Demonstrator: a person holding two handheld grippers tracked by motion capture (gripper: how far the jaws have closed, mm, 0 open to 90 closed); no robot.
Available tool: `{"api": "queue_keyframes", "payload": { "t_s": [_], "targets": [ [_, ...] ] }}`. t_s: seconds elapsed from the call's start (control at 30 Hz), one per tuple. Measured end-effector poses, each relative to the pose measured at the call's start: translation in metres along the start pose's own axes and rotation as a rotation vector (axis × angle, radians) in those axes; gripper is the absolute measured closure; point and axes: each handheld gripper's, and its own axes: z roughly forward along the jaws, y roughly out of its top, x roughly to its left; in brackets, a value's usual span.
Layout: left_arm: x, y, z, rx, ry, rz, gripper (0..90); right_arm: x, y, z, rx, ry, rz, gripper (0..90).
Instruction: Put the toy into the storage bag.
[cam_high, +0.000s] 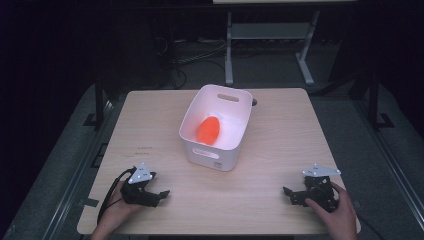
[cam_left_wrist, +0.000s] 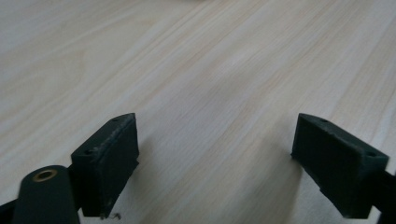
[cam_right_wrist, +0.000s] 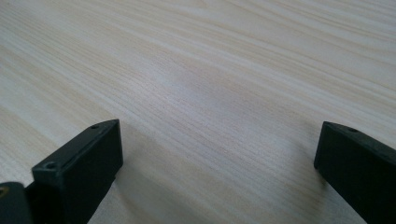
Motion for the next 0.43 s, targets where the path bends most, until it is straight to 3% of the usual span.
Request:
{"api": "queue_keyframes", "payload": {
  "t_s": [0.43],
  "targets": [
    [0.0007, -0.0016, -0.0013, 0.005, 0.007, 0.006, 13.3, 0.0, 0.0, 0.0, 0.0, 0.0, 0.0, 0.5]
  ]
}}
